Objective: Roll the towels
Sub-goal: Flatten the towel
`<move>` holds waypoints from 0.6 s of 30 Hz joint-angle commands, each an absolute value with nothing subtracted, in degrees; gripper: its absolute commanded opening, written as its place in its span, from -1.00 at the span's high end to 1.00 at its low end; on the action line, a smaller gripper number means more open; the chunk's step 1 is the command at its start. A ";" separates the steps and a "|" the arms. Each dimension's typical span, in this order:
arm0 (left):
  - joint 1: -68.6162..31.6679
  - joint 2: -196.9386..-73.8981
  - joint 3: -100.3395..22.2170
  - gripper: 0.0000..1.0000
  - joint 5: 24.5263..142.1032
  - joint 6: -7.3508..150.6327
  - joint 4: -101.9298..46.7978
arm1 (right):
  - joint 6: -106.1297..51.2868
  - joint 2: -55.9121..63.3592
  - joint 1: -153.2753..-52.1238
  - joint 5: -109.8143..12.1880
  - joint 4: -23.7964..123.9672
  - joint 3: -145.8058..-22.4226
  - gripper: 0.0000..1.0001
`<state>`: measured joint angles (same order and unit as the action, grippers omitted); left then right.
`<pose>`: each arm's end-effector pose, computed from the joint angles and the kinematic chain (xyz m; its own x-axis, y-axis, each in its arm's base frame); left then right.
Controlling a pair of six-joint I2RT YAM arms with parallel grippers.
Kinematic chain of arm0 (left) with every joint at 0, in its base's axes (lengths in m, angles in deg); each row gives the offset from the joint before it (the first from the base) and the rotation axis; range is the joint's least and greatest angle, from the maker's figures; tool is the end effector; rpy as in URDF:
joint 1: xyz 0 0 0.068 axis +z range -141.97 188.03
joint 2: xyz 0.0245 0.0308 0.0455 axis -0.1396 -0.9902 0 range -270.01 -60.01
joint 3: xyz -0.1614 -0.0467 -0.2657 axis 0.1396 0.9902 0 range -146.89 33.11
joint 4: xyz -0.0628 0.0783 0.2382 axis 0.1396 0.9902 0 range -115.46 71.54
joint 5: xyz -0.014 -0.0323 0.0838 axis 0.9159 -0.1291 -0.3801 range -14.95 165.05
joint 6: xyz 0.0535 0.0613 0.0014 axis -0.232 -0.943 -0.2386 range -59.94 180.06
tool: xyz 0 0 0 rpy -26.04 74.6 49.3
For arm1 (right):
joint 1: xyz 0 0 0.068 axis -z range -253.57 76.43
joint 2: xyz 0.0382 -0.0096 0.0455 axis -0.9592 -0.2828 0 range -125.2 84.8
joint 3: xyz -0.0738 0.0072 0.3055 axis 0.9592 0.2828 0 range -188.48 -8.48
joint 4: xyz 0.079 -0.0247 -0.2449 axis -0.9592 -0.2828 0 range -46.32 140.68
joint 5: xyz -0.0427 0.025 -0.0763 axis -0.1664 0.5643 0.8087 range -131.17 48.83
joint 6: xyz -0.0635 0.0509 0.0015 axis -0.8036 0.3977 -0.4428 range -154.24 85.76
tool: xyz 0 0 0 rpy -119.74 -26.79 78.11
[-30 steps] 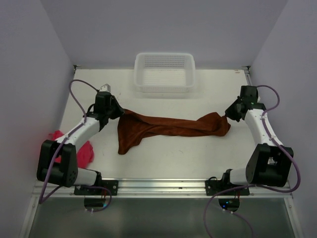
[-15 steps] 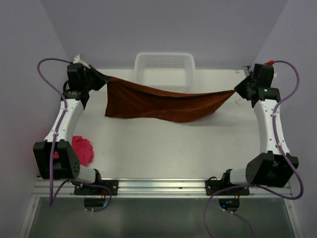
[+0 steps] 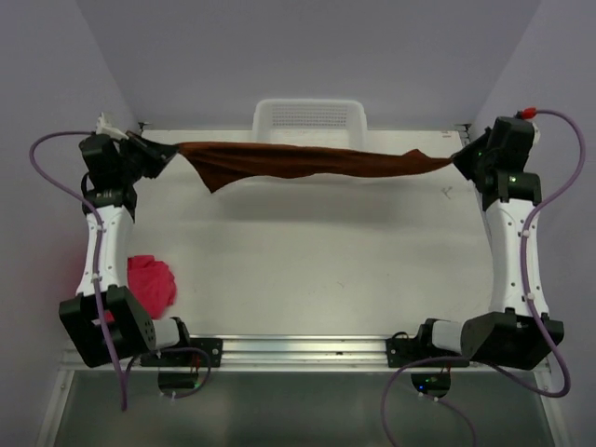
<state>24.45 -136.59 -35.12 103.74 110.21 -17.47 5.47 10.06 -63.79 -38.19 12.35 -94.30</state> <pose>0.3233 0.0600 0.3979 -0.3218 -0.7969 -0.5112 -0.0830 0.5616 -0.8232 0.2887 -0.0535 0.4486 -0.2097 0.6835 -0.6992 0.4539 0.7014 0.5495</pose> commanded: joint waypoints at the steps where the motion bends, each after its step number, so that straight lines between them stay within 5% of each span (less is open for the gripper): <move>1: 24.64 -130.17 -17.95 1.00 110.64 111.83 -22.28 | 7.07 14.92 -63.20 -40.90 14.36 -82.60 1.00; 8: 26.30 -116.99 1.89 1.00 112.58 109.02 -19.15 | 7.07 22.75 -63.20 -42.76 13.69 -62.64 1.00; 18: 26.75 -113.71 11.66 1.00 109.08 104.89 -14.48 | 6.37 27.85 -61.44 -34.67 8.67 -56.56 1.00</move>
